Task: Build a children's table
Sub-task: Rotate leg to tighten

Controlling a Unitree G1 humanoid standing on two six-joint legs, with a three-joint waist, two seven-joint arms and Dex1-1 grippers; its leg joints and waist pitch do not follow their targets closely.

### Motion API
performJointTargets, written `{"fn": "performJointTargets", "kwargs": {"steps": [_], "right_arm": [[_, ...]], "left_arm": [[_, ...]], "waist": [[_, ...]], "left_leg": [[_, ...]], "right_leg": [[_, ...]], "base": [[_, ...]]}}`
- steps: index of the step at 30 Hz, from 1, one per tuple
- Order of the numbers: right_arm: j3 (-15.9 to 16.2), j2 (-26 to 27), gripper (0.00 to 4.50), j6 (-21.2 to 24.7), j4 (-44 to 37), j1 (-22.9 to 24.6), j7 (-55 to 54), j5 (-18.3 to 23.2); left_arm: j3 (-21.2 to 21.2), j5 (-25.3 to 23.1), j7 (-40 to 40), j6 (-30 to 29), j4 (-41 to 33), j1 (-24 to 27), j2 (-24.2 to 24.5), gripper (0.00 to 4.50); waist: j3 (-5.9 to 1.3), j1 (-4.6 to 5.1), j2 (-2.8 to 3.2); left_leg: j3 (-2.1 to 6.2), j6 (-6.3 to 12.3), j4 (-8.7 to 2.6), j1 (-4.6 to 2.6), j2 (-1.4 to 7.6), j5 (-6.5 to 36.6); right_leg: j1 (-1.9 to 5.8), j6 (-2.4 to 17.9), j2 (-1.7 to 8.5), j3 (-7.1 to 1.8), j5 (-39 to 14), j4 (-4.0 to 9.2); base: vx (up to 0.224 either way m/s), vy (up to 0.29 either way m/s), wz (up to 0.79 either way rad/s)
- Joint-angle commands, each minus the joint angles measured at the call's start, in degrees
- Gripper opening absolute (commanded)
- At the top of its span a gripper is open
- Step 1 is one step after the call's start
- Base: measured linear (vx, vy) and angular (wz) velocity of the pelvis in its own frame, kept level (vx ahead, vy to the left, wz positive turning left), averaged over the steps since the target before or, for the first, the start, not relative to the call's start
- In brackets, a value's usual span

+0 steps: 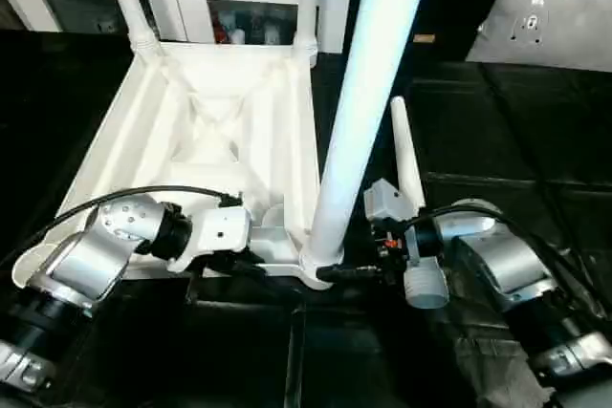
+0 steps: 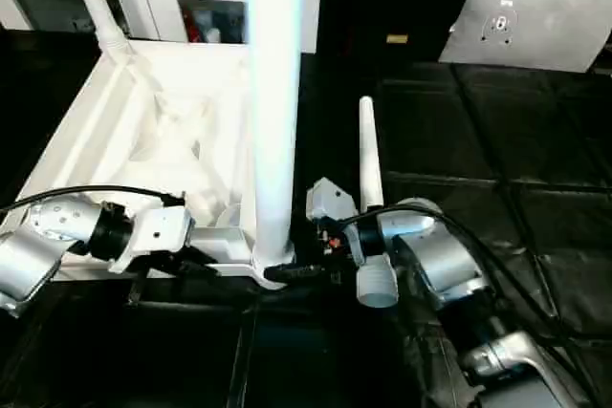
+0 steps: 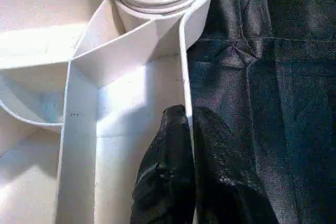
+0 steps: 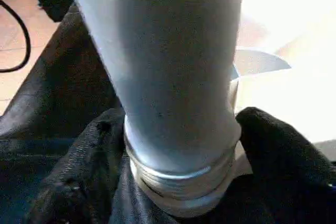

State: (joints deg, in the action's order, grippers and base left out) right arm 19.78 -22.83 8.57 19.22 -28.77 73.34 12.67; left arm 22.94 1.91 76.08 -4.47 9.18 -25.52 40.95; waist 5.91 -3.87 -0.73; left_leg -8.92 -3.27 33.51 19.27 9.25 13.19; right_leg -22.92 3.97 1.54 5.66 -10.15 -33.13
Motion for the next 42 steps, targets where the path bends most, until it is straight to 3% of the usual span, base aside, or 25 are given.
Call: {"fn": "performJointTargets", "kwargs": {"steps": [1,5,11,15,16,19,20,21,22,23,25,26,27,28,29,30,32,33,35,36,39,42], "right_arm": [[0.12,0.01,3.25,-0.65,0.52,-0.85,0.81,-0.34],[0.4,0.19,2.89,-1.32,1.43,-1.04,1.47,-0.26],[0.49,0.13,2.75,-1.25,0.74,0.06,2.53,-0.24],[0.18,-0.11,2.74,2.64,-3.25,3.35,1.1,1.09],[-0.65,0.47,2.74,5.69,-5.92,5.77,-2.24,1.91],[-2.17,2.63,2.73,9.19,-9.04,9.16,-9.46,1.81],[-3.22,4.97,2.73,11.5,-11.18,11.48,-15.32,1.3],[-3.35,5.29,2.73,11.81,-11.44,11.76,-16.06,1.25],[-4.21,7.72,2.73,13.6,-12.35,12.83,-20.34,0.96],[-4.81,9.35,2.72,14.86,-13.07,13.6,-23.2,0.78],[-5.3,11.32,2.72,15.96,-13.81,14.35,-26.46,0.26],[-6.32,15.9,2.72,18.06,-14.65,15.24,-33.8,-1.13],[-6.32,15.9,2.72,18.06,-14.65,15.24,-33.8,-1.13],[-6.85,18.69,2.72,19.48,-15.2,15.5,-38.33,-2.06],[-6.76,20.35,2.72,20.64,-15.76,15.47,-40.99,-2.77],[-6.33,20.67,2.72,20.06,-15.35,14.91,-42.5,-4.32],[-7.69,22.04,2.72,20.78,-14.12,13.72,-45.4,-4.54],[-7.69,22.04,2.72,20.78,-14.12,13.72,-45.4,-4.54],[-9.11,22.97,2.72,21.98,-13.21,12.82,-47.21,-4.0],[-9.23,23.09,2.72,22.18,-13.02,12.58,-47.4,-4.31],[-8.87,22.87,2.72,21.91,-12.99,12.48,-47.53,-5.44],[-9.13,22.84,2.72,21.7,-12.73,12.38,-47.96,-5.72]], "left_arm": [[4.4,-2.5,3.57,1.57,0.11,0.25,-0.24,0.0],[4.36,-2.57,3.8,2.12,0.61,0.18,-0.12,0.0],[3.7,-2.29,3.59,1.8,0.42,0.87,0.27,0.0],[1.85,-0.09,1.45,-2.18,-2.19,3.14,-0.14,0.0],[0.1,1.42,-1.04,-5.9,-4.54,4.73,-0.72,0.0],[-2.9,3.61,-5.8,-11.47,-8.42,7.05,-2.34,0.0],[-5.29,4.72,-10.54,-16.38,-11.91,8.66,-4.31,0.0],[-5.59,4.82,-11.18,-17.03,-12.37,8.85,-4.58,0.0],[-7.04,4.97,-15.04,-20.63,-14.85,9.75,-6.92,0.0],[-7.98,5.02,-17.64,-23.04,-16.62,10.41,-8.54,0.0],[-8.85,4.52,-20.62,-25.54,-18.62,11.1,-10.61,0.0],[-9.89,2.73,-27.13,-31.52,-22.96,12.3,-15.85,0.0],[-9.89,2.73,-27.13,-31.52,-22.96,12.3,-15.85,0.0],[-9.79,1.1,-31.58,-35.33,-25.59,12.71,-19.4,0.0],[-9.24,-0.66,-35.58,-38.53,-27.69,12.8,-22.32,0.0],[-8.5,-1.7,-37.78,-40.03,-28.61,12.72,-24.26,0.0],[-6.96,-3.35,-41.01,-41.63,-29.52,12.31,-26.93,0.0],[-6.96,-3.35,-41.01,-41.63,-29.52,12.31,-26.93,0.0],[-5.54,-4.27,-42.63,-42.56,-29.84,11.97,-28.06,0.0],[-4.94,-4.81,-42.89,-43.18,-29.92,12.02,-28.06,0.0],[-4.19,-6.45,-43.08,-44.68,-30.08,12.2,-26.7,0.0],[-4.43,-6.72,-43.16,-45.52,-30.39,12.28,-25.89,0.0]], "waist": [[-2.71,0.39,0.47],[-2.74,0.36,0.56],[-2.77,0.32,0.62],[-2.74,0.29,0.52],[-2.71,0.31,0.57],[-2.57,0.53,0.51],[-2.06,0.78,0.64],[-2.06,0.78,0.64],[-1.75,0.92,0.56],[-1.48,1.67,0.48],[-1.46,2.32,0.41],[-1.48,2.89,0.4],[-1.37,3.32,0.34],[-1.31,3.79,0.34],[-1.42,3.97,-0.05],[-1.35,4.08,0.2],[-1.42,4.13,0.14],[-1.57,4.21,-0.28],[-1.63,3.98,0.11],[-1.73,3.91,-0.22],[-1.93,3.7,-0.32],[-1.65,3.78,-0.2]], "left_leg": [[1.15,6.86,-3.74,0.33,4.62,0.8],[1.15,6.53,-3.78,0.25,4.67,1.01],[1.16,6.68,-3.78,0.32,4.72,0.54],[1.14,6.58,-3.88,0.29,4.86,0.58],[1.2,6.63,-3.93,0.35,4.93,-0.19],[1.17,6.01,-4.09,0.47,4.84,0.61],[1.18,4.97,-4.32,0.51,4.74,3.06],[1.18,4.97,-4.32,0.51,4.74,3.06],[1.21,4.35,-4.44,0.3,4.3,5.48],[1.45,3.0,-4.67,0.5,4.21,7.17],[1.64,2.66,-4.71,0.78,4.04,7.55],[1.58,2.75,-4.61,0.75,3.82,7.51],[1.56,2.72,-4.64,0.76,3.95,7.39],[1.51,3.17,-4.38,0.71,3.4,7.91],[1.53,3.34,-4.41,0.83,3.4,7.59],[1.47,3.54,-4.3,0.53,3.57,7.36],[1.45,4.66,-4.21,0.89,3.19,6.34],[1.43,4.95,-4.19,0.99,3.24,5.66],[1.4,5.9,-4.13,0.84,3.39,4.43],[1.44,6.27,-4.16,0.94,3.48,3.56],[1.34,7.48,-3.99,1.12,3.47,0.26],[1.38,7.5,-4.13,1.02,3.61,1.04]], "right_leg": [[3.58,10.53,7.44,-4.59,-10.22,3.12],[3.52,10.0,7.47,-4.63,-11.27,3.26],[3.54,10.41,7.49,-4.65,-9.78,3.09],[3.59,10.33,7.53,-4.71,-9.75,3.09],[3.58,10.45,7.47,-4.74,-8.69,2.9],[3.64,10.39,7.6,-4.77,-10.03,3.18],[3.45,9.43,7.6,-4.7,-14.96,4.03],[3.45,9.43,7.6,-4.7,-14.96,4.03],[3.32,7.86,7.49,-4.55,-21.01,4.81],[3.41,6.33,7.42,-4.48,-25.98,5.23],[3.62,5.21,7.55,-4.41,-28.25,5.47],[3.48,4.44,7.44,-4.41,-29.04,5.71],[3.3,4.56,7.35,-4.51,-28.8,5.8],[3.1,3.51,7.24,-4.38,-31.03,6.18],[3.13,3.48,7.15,-4.36,-31.02,6.19],[2.72,3.33,7.1,-4.41,-30.87,6.36],[2.92,3.26,6.88,-4.36,-29.29,6.19],[3.04,3.29,6.79,-4.41,-27.94,6.05],[2.89,4.15,6.7,-4.44,-23.45,5.65],[3.1,4.73,6.71,-4.46,-20.94,5.24],[3.44,5.74,6.75,-4.53,-14.78,4.62],[3.43,6.62,6.9,-4.43,-15.31,4.68]], "base": [[0.0,0.0,0.0],[0.0,0.0,0.0],[0.0,0.0,0.0],[0.0,0.0,0.0],[0.0,0.0,0.0],[0.0,0.0,0.0],[0.0,0.0,0.0],[0.0,0.0,0.0],[0.0,0.0,0.0],[0.0,0.0,0.0],[0.0,0.0,0.0],[0.0,0.0,0.0],[0.0,0.0,0.0],[0.0,0.0,0.0],[0.0,0.0,0.0],[0.0,0.0,0.0],[0.0,0.0,0.0],[0.0,0.0,0.0],[0.0,0.0,0.0],[0.0,0.0,0.0],[0.0,0.0,0.0],[0.0,0.0,0.0]]}}
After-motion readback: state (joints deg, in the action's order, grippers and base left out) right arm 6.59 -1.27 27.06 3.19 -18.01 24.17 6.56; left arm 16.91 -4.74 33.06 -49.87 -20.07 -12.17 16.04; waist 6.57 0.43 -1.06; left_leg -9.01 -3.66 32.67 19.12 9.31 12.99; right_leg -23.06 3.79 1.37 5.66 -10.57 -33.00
